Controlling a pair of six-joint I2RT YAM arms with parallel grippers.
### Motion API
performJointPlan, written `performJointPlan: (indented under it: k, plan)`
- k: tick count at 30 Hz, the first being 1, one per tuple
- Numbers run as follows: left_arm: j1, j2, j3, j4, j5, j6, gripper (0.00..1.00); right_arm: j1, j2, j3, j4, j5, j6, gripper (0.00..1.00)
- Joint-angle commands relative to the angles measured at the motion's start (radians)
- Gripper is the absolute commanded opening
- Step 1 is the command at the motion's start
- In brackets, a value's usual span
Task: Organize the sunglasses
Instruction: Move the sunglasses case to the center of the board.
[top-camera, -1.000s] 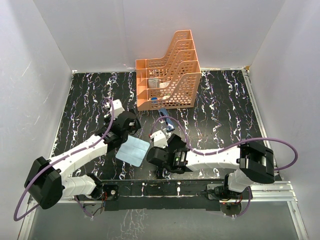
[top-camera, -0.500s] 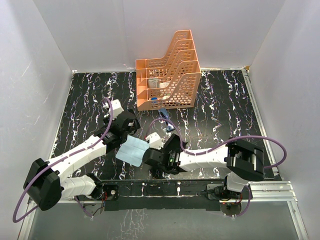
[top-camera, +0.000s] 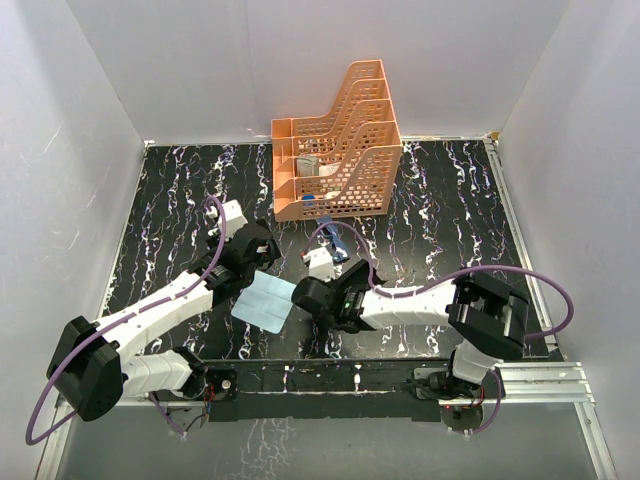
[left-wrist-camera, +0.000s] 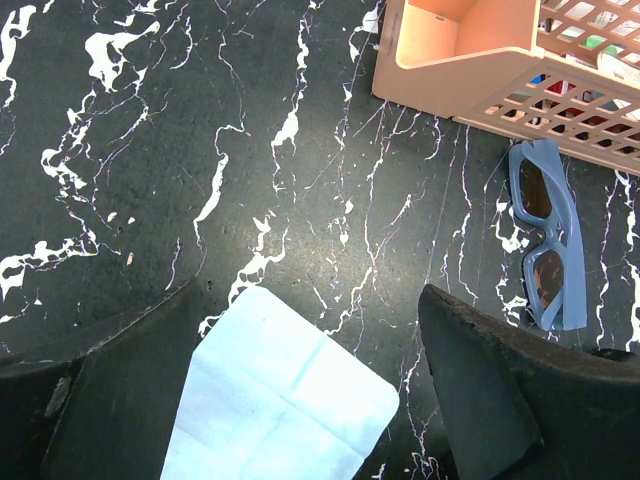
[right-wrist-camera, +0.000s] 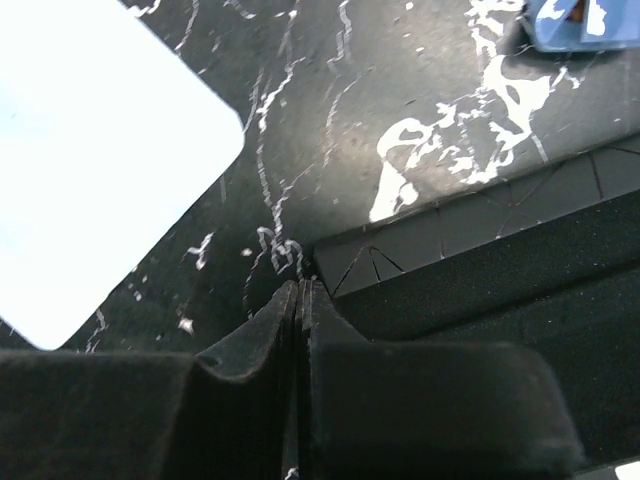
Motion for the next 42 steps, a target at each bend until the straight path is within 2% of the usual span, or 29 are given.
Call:
performJointPlan:
  k: [1, 30, 34, 42]
  plan:
    - [-0.006, -0.028, -0.008, -0.006, -0.004, -0.003, 0.88, -0.043, 0.003, -0.001, 0.080, 0.030, -0.036, 0.00]
    - [-0.007, -0.008, -0.001, -0.002, -0.002, 0.011, 0.88, -0.281, 0.168, 0.160, 0.154, -0.051, -0.237, 0.00]
    - [-0.006, 0.000, 0.000, 0.002, -0.002, 0.012, 0.88, -0.286, 0.159, 0.163, 0.149, -0.060, -0.241, 0.00]
    - [-0.006, 0.010, -0.004, 0.011, 0.002, 0.012, 0.88, -0.280, 0.043, 0.123, 0.135, -0.088, -0.251, 0.00]
